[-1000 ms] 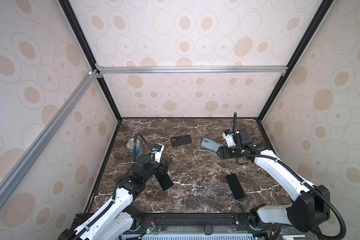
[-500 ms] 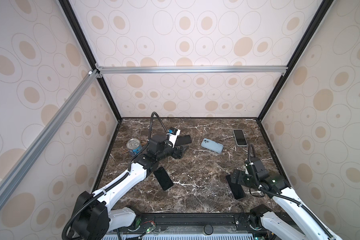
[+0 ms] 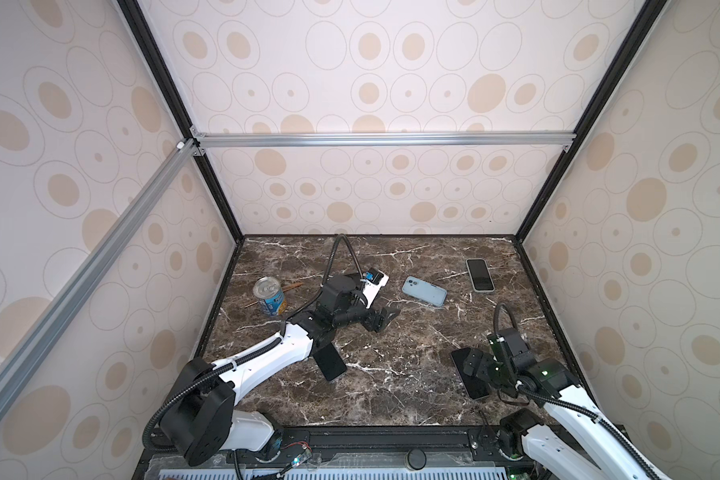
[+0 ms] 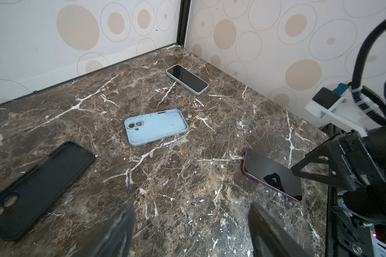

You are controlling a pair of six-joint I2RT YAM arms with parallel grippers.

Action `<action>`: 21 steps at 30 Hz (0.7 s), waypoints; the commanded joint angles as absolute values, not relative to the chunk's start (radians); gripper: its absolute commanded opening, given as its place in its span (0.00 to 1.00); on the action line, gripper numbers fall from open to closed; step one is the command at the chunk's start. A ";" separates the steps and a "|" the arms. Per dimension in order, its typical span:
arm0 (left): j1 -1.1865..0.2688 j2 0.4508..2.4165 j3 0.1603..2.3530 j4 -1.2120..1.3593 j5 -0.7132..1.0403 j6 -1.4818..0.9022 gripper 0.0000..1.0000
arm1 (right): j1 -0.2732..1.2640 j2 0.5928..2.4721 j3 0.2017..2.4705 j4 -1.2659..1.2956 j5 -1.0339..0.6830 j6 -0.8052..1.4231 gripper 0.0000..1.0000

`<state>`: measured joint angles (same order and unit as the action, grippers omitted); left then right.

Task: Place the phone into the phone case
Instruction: 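Lower the right gripper over the pink-framed phone and grasp its end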

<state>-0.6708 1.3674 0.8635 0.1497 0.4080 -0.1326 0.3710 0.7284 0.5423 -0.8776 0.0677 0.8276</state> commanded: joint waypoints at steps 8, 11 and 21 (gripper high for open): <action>-0.686 1.358 0.859 0.125 0.460 -0.085 0.81 | 0.372 0.832 0.538 -0.796 0.149 0.774 0.99; -0.688 1.337 0.845 0.136 0.456 -0.080 0.81 | 0.369 0.855 0.531 -0.773 0.151 0.769 0.99; -0.689 1.302 0.841 0.132 0.439 -0.072 0.82 | 0.368 0.979 0.532 -0.736 0.112 0.756 0.99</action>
